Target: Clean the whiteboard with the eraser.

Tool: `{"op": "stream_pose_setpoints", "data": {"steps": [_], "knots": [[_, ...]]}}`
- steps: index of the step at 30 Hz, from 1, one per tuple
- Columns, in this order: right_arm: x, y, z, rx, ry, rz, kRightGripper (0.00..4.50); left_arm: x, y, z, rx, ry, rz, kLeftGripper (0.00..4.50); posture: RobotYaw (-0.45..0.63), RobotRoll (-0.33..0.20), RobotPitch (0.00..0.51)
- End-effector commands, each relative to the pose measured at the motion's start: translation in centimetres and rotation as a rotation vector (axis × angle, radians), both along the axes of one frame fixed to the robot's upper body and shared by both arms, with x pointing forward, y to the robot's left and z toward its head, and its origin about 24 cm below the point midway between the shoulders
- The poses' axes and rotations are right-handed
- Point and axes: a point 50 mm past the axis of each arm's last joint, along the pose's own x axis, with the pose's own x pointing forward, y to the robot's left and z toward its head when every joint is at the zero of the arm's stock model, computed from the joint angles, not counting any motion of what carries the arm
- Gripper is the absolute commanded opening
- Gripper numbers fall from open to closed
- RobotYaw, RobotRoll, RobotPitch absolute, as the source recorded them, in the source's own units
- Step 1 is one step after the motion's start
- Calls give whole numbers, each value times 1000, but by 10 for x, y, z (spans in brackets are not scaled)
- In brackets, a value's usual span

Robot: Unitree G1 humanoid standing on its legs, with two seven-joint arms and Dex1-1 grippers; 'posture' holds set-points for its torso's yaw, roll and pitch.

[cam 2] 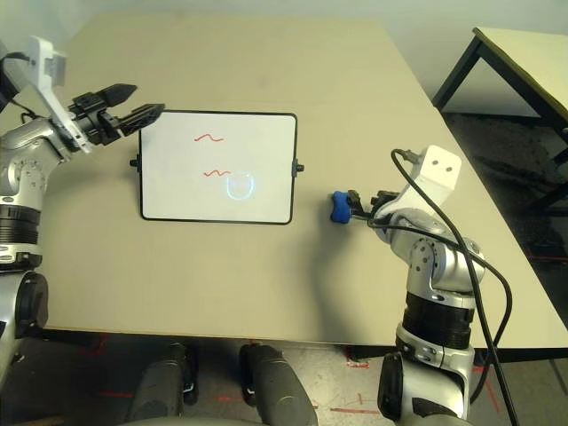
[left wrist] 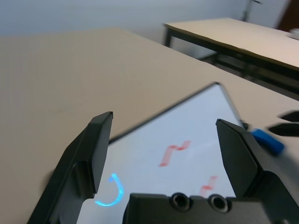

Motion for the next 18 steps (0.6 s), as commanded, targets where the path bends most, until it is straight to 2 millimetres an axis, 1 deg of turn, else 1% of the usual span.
{"op": "stream_pose_setpoints", "data": {"steps": [1,5,7,9,13,18], "knots": [[2,10,-1,-11,25,19,4488,-6,-17,-13,41,48,-79,4500,-85,0,103],[3,15,-2,-15,42,28,4488,-11,-29,-22,47,93,-125,4500,-84,0,105],[3,18,-5,-15,57,27,4488,-15,-35,-32,66,136,-154,4500,-87,0,106],[3,20,-7,-12,65,25,4488,-19,-37,-38,88,163,-176,4500,-85,0,109],[4,22,-9,-6,69,20,4488,-27,-40,-45,142,200,-222,4500,-83,0,111],[6,26,-9,-2,68,25,4488,-34,-41,-46,187,226,-253,4500,-77,0,113]]}}
